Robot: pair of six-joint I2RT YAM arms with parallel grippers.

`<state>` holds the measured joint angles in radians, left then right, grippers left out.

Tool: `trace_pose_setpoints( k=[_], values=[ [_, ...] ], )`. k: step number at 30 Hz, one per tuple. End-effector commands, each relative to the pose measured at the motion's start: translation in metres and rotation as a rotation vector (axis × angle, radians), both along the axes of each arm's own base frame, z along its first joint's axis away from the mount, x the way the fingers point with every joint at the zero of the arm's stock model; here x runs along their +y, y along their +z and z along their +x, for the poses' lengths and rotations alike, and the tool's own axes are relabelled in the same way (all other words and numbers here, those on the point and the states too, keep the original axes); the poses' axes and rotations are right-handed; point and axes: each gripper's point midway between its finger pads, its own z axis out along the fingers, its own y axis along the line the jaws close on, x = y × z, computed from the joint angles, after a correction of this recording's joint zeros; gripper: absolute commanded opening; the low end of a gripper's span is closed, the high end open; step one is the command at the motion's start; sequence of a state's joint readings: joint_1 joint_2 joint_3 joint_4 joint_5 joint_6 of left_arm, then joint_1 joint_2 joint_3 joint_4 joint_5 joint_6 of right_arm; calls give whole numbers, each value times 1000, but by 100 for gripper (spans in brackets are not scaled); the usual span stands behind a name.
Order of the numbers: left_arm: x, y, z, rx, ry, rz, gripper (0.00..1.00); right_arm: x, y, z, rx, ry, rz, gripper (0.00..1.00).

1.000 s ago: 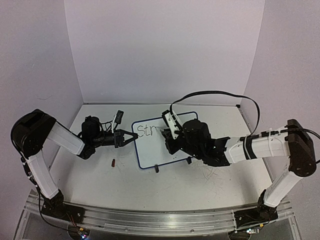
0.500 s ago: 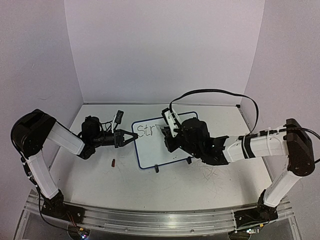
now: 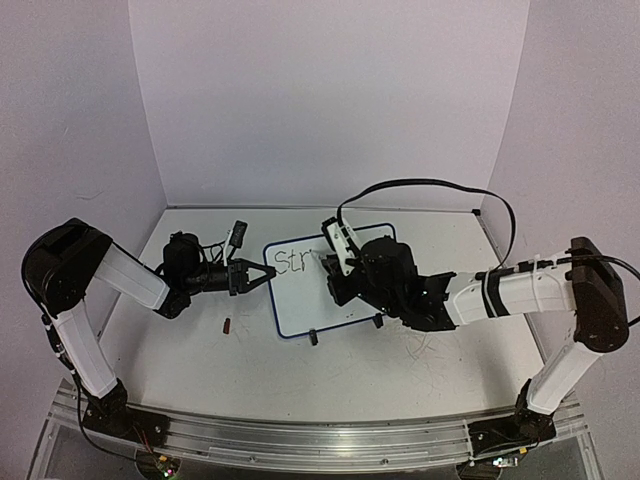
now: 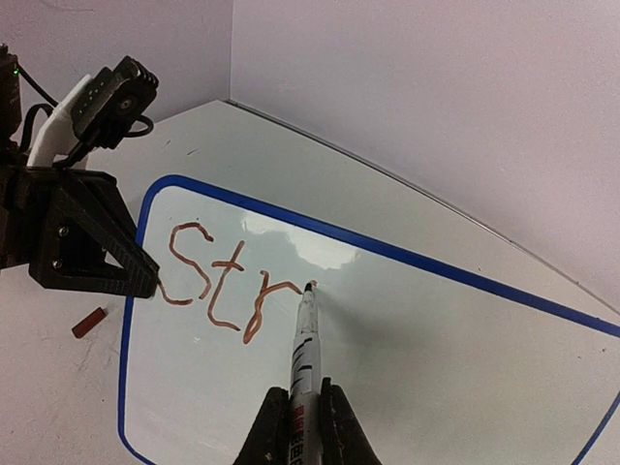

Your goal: Write a sentence on the whiteboard

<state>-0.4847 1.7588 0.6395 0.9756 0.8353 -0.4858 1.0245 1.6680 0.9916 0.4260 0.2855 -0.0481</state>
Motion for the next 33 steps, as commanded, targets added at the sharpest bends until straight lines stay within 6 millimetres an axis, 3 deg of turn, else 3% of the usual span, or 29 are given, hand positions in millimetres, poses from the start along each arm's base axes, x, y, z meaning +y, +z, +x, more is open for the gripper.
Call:
trace_pose_setpoints(
  k=[1,19,33],
  values=[
    [-3,16,-3,-40,-26,-15,0,2,-1,-4,13,0,8,0],
    [-2,17,-4,-39,-24,-15,0,-11,-19,-12,67,-19,6,0],
    [-2,17,-4,-37,-23,-13,0,-22,-10,-6,39,-84,15,0]
  ],
)
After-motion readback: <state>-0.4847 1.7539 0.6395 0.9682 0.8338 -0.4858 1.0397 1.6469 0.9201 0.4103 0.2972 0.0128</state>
